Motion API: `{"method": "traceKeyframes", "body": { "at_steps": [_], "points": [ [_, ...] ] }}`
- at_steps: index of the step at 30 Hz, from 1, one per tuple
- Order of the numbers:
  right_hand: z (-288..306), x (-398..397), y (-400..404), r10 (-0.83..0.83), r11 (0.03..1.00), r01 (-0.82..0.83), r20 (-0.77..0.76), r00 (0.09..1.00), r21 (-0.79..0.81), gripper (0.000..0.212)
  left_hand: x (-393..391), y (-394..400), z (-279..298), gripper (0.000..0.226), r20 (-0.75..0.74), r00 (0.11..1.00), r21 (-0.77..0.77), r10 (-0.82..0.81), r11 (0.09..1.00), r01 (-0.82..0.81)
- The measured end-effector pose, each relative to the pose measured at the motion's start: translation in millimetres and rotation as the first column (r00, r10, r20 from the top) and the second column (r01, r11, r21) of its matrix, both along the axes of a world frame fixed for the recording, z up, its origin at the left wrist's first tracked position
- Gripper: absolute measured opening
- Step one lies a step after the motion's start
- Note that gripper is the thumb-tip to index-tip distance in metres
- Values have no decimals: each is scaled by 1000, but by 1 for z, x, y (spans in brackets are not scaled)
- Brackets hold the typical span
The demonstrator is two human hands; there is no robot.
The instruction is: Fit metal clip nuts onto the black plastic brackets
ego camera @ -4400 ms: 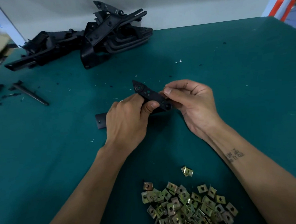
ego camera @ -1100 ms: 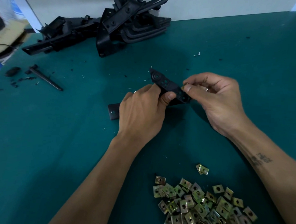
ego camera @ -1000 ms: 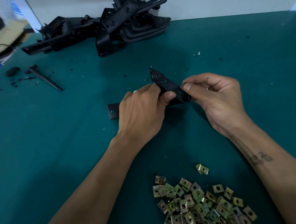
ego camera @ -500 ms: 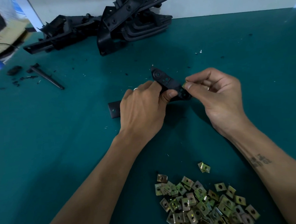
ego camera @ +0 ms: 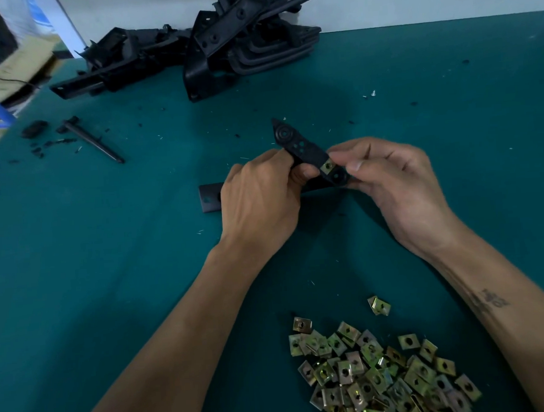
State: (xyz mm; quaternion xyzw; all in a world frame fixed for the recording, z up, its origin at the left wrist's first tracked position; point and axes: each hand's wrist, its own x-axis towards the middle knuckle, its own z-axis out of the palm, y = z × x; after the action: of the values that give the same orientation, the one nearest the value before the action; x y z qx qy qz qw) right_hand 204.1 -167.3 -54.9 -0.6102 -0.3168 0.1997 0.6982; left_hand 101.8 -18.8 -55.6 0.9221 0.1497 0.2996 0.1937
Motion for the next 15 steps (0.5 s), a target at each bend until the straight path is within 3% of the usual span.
{"method": "traceKeyframes", "body": {
  "at_steps": [5,8,10,11,13,15],
  "points": [
    [11,0,-5,101,995,-102,-102,990,-2,34,0,2,-1,38,-20,1000,-4,24,1000,-24],
    [6,-8,-5,-101,995,98,-104,989,-33,28,1,0,1,42,-36,999,-9,18,1000,-18],
    [2,-16,-15,-288,957,286,-36,957,-56,20,0,-2,2,43,-54,998,-15,10,1000,-11],
    [1,-20,-26,-300,951,300,17,954,-72,19,0,-2,2,42,-60,998,-19,13,1000,-14],
    [-1,-29,-58,-117,978,139,139,983,-158,20,0,-3,1,40,-74,997,-20,35,999,-37],
    [3,-44,-89,140,939,-48,253,957,-339,21,0,-4,2,41,-87,995,-23,52,998,-54]
  ]
}}
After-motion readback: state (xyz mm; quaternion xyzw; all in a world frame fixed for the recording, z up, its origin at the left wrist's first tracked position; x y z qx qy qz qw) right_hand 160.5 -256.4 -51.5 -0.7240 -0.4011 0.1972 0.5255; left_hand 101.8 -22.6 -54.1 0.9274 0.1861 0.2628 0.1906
